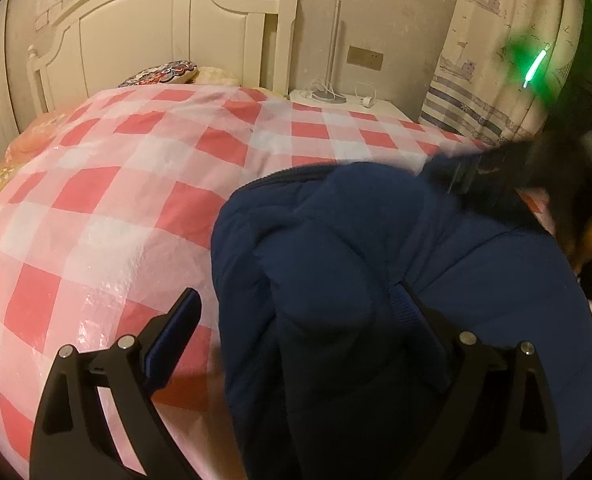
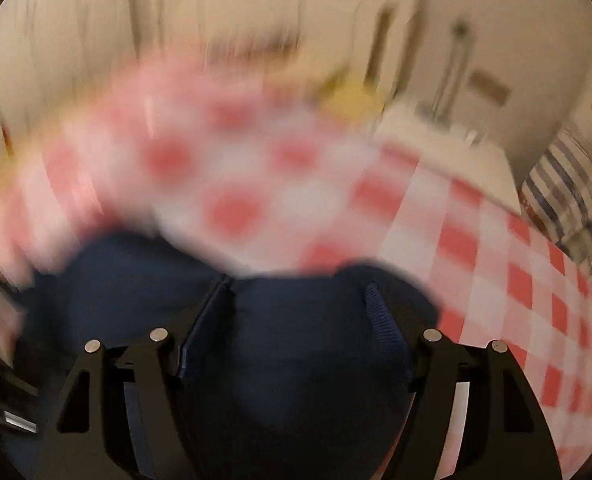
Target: Fold large clothes
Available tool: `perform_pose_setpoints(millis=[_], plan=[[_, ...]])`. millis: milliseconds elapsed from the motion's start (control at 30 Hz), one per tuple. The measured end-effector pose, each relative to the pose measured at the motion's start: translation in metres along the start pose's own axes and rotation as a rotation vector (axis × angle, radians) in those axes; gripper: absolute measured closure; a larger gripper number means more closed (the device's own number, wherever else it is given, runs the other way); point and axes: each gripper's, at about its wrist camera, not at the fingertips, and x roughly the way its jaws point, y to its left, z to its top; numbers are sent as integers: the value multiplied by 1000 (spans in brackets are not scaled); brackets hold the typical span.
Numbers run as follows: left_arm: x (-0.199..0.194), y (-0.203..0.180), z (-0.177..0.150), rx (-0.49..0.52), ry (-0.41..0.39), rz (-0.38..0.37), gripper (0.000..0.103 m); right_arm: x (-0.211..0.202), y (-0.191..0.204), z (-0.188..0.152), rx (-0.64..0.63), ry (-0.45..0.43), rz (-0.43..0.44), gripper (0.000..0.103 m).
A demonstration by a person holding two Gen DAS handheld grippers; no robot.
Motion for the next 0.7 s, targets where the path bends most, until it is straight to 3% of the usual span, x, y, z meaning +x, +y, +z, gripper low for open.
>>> perform_pose_setpoints(millis=[133,233,333,400,467,533,633,700], plan=[[-6,-6,4,34,6,35,8,6,0,0,11,7,-19,33],[-26,-21,14,119,-29,118,11,6,-2,-4,18,-7,-17,33],[-61,-29,28,133,-127,46,12,7,-6,-7,35,-21,-1,33],[-68,-34,36,137,-150,-17,14,6,-6,-6,37,-25,-1,33],[-42,-39,41,152,-70,-51,19,5,-5,-6,42,-35,-4,32],[14,-39,31,183,76,17,15,1,-8,-8,59,-53,5,31],[33,-4,28,1,126,-143,8,-15,-21,-11,137,-76,53,26],[34,1,22,-16,122,-158,7,-35,-29,-19,200,-119,98,25]])
